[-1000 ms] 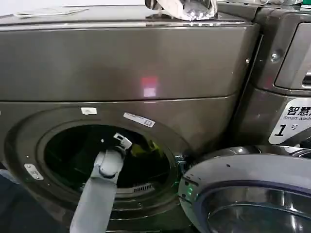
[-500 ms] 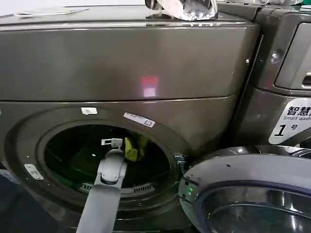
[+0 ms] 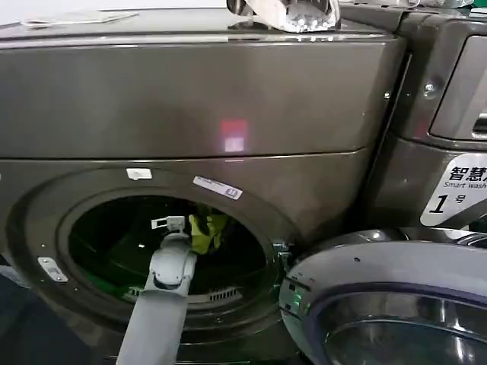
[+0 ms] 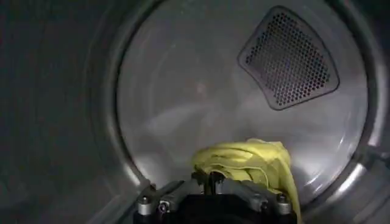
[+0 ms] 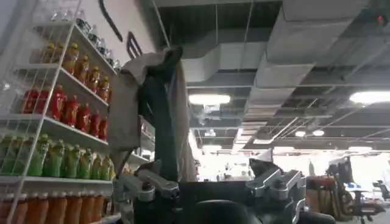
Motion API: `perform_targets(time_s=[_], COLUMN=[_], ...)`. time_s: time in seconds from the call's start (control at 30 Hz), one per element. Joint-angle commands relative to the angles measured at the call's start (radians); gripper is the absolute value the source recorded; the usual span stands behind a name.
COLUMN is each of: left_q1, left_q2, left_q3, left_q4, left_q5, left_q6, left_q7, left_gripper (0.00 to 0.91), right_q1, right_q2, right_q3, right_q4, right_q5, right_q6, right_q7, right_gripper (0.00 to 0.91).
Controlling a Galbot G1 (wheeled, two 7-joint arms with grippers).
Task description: Grasp the clothes from the dryer.
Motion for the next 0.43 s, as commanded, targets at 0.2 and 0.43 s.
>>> perform_targets(time_s=[0.2,0.43], left_q1=[0.01,0.013], left_q2=[0.028,0.024], left_q3=[-0.013,-0.01], left_q4=[-0.031,-0.023], left_q5=[-0.017,-0.022], left_q6=[0.018,0.011], left_q7=[0.102,0.108], left_gripper=[0.0,0.0], right_q1=[0.005,-0.002], right_q2=[0.0,-0.002], right_q3=[0.005,0.02], right_q4=[0.037,0.033], right_q5=[0.045,0.046], right_q6=[-0.048,-0.049], right_q7=[-0.005,-0.006], right_gripper=[0.907,0.907])
